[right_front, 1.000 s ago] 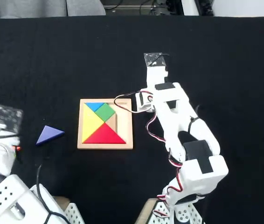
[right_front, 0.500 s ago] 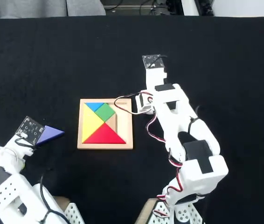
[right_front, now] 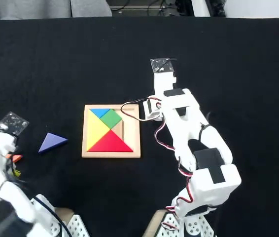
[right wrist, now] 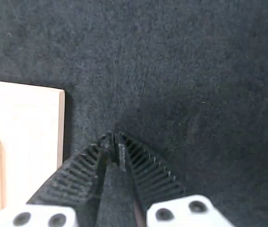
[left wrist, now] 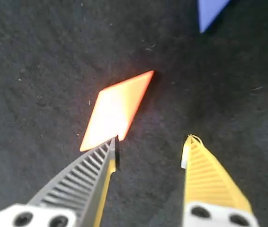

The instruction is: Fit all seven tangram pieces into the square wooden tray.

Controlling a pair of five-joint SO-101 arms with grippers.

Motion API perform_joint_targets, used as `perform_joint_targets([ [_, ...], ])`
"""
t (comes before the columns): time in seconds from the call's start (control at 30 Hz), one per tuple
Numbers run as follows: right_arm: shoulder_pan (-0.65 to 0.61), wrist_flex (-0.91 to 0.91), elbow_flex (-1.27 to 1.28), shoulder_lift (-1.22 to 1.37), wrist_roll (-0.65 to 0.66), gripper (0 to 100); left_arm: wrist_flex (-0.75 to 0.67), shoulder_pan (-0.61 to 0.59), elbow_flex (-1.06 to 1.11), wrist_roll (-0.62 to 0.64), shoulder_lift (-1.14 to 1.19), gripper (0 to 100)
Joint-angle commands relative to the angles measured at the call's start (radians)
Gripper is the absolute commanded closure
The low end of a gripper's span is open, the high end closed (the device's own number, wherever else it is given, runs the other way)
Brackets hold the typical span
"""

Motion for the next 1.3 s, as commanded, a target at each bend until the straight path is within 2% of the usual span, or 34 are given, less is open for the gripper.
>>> perform_joint_targets([
  [0.0,0.012,-0.017,-0.002,-0.058,0.008,98.7,-0.072,-0.010,-0.073,-0.051,0.101,77],
  [0.3,0.012,-0.018,-0.002,-0.056,0.008,98.7,-0.235,-0.001,-0.068,-0.055,0.206,77],
  [0.5,0.012,-0.018,-0.002,-0.056,0.009,98.7,-0.232,-0.008,-0.068,-0.157,0.282,77],
  [1.17,0.012,-0.014,-0.027,-0.013,0.009,98.7,-0.229,-0.010,-0.317,-0.141,0.535,77],
  [1.27,0.012,-0.014,-0.027,-0.013,0.009,98.7,-0.229,-0.008,-0.369,-0.109,0.555,77],
])
